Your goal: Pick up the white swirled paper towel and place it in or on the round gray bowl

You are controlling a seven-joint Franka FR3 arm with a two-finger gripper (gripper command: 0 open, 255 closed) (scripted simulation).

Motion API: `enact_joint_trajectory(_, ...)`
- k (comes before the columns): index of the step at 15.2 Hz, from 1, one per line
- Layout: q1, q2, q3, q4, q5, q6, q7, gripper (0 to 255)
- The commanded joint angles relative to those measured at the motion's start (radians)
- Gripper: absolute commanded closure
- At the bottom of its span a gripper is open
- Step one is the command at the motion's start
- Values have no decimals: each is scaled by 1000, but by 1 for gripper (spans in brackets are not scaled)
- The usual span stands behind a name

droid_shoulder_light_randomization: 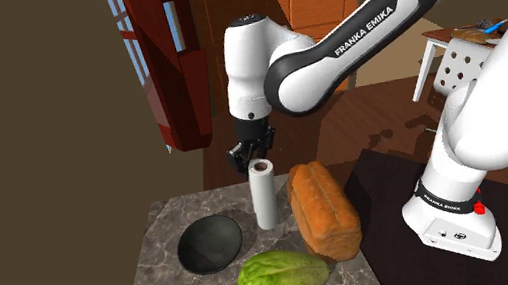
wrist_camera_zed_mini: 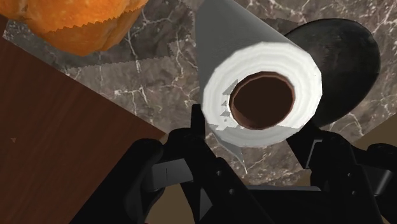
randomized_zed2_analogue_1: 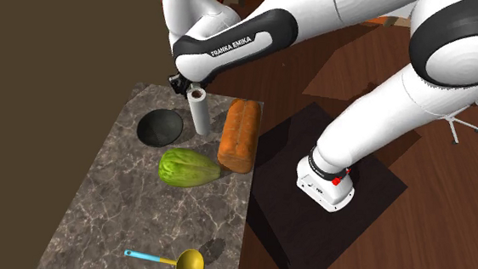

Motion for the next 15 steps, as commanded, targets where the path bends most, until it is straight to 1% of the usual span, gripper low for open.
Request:
enact_joint_trajectory(1,0,-11,-3,18,3,-28,-3,255)
enact_joint_trajectory(15,2,-84,-28,145,19,-226,-21,255)
